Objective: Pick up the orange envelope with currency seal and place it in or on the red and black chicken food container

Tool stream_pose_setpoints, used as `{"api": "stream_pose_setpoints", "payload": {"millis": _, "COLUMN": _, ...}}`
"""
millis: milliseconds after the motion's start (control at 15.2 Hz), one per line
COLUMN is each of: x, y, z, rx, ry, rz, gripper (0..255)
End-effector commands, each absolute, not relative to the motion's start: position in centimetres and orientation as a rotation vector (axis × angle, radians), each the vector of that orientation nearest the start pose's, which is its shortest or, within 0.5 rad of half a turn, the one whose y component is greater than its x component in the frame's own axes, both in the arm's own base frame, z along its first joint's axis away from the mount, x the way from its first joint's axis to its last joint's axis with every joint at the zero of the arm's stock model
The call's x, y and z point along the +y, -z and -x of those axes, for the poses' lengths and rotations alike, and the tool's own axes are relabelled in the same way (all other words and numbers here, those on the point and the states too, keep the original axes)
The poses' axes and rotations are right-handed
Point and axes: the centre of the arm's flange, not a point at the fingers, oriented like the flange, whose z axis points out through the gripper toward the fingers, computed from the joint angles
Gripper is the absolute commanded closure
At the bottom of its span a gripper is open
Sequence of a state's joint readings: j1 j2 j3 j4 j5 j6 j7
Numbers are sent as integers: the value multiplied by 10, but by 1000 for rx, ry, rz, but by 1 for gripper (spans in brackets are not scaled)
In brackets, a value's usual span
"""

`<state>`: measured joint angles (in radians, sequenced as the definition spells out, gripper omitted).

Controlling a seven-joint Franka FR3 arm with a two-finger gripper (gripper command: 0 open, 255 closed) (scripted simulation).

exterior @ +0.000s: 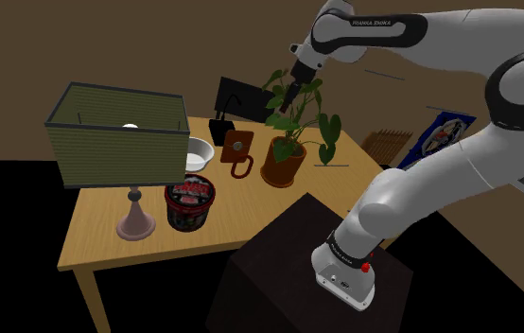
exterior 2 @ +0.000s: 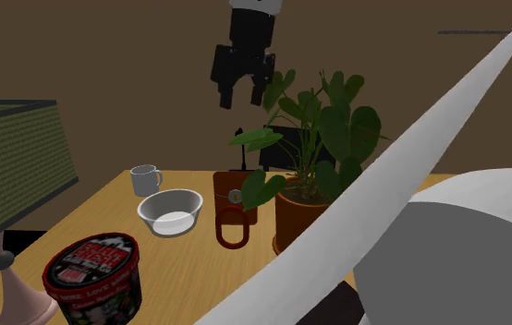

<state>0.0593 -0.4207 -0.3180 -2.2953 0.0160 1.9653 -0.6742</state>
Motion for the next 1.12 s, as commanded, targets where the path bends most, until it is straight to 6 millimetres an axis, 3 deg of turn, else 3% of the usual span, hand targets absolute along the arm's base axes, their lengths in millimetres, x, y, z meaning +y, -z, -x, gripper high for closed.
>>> {"api": "stream_pose_setpoints", "payload": {"millis": 0, "x": -133, "y": -488, "z": -435, "rx": -732, "ry": 177, "rz": 2955, "gripper": 0}}
{"api": "stream_pose_setpoints", "payload": {"millis": 1056, "x": -200, "y": -339, "z": -576, "rx": -1326, "ry": 44, "rz": 2780, "gripper": 0}}
